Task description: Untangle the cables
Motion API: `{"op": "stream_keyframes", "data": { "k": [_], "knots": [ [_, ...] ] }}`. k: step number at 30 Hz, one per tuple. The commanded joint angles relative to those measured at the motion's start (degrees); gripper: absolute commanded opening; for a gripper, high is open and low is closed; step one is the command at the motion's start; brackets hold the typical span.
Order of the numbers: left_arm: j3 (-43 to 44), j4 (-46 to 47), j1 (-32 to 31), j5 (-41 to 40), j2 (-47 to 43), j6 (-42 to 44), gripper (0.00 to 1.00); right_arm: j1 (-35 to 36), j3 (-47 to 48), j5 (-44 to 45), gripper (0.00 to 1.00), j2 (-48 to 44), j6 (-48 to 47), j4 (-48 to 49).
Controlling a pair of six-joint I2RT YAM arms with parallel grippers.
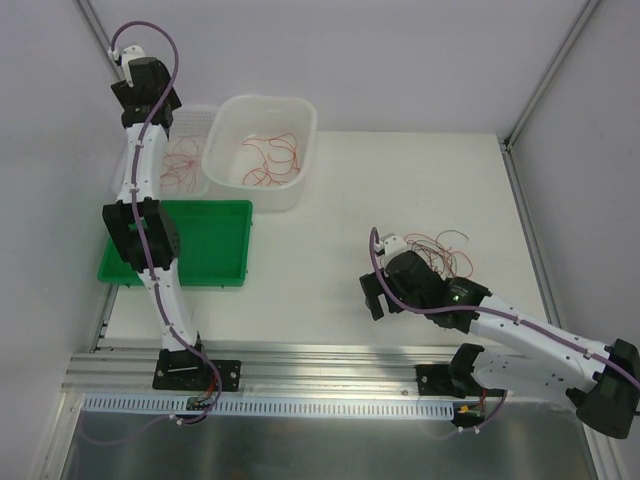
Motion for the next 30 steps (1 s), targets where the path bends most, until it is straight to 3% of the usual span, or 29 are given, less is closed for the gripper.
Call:
{"op": "stream_keyframes", "data": {
  "k": [1,6,15,19,23,30],
  "knots": [
    [-4.5,2.8,0.5,-0.9,-7.3,-1.6,0.74,-0.2,2.9,2.6,0.95,-1.5,-0.5,-0.4],
    [-18.6,2.7,0.0,6.0,-19.9,-4.6,0.98,-1.5,3.9,8.7,0.95,-3.3,-0.3,-4.6],
    [-45.5,-1.1,-7.8,29.2,-42.2,-9.2,0.99,-17.3,4.6,6.0,0.90,-2.5,2.7,-8.6],
    [-55.0,-2.0,-20.2,34.8,-49.2,-7.0,0.99,-27.8,4.0,0.2,0.85,-1.0,2.6,-6.5],
    [-63.1,-3.9,-27.5,40.2,-51.9,-5.4,0.99,-35.0,2.7,-6.8,0.78,2.4,3.8,-2.5],
    [-68.5,-5.5,-33.5,42.0,-50.7,-4.5,0.99,-38.0,1.0,-8.1,0.72,11.7,7.5,5.5]
  ]
}}
